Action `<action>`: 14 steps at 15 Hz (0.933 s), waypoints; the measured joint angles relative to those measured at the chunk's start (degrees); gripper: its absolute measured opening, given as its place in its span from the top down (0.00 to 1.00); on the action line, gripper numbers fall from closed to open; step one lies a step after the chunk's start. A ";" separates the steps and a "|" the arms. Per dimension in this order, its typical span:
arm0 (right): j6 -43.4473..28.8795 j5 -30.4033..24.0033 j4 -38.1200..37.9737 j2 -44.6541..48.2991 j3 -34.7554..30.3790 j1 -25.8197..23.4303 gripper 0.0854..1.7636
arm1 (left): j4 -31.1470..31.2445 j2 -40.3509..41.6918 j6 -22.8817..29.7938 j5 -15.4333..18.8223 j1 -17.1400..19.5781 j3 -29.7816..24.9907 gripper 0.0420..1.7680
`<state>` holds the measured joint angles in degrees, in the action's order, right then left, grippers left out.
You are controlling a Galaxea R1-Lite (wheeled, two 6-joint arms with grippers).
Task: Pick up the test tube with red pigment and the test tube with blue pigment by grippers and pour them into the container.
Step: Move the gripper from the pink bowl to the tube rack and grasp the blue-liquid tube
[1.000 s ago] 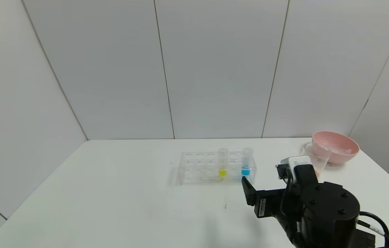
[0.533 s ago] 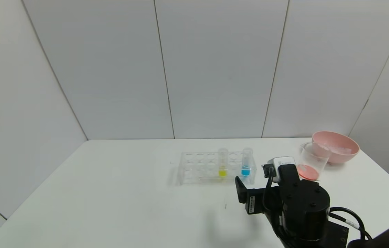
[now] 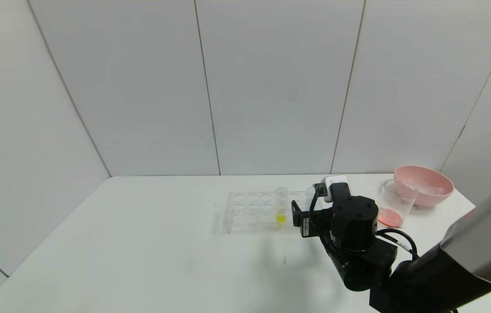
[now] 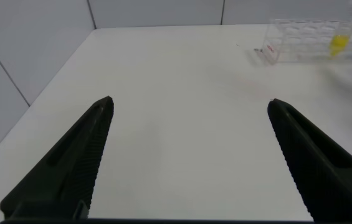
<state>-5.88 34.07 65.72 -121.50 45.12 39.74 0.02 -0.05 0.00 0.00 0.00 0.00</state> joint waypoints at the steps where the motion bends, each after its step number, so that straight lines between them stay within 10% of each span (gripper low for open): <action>1: 0.33 -0.11 -0.02 -1.18 1.44 -0.80 0.03 | 0.00 0.00 0.00 0.00 0.00 0.00 0.00; 14: 1.34 -1.94 -0.22 -5.90 7.14 -2.80 0.03 | 0.00 0.00 0.00 0.00 0.00 0.00 0.00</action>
<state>-4.53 32.13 65.50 -127.40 52.26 36.94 0.02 -0.05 0.00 0.00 0.00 0.00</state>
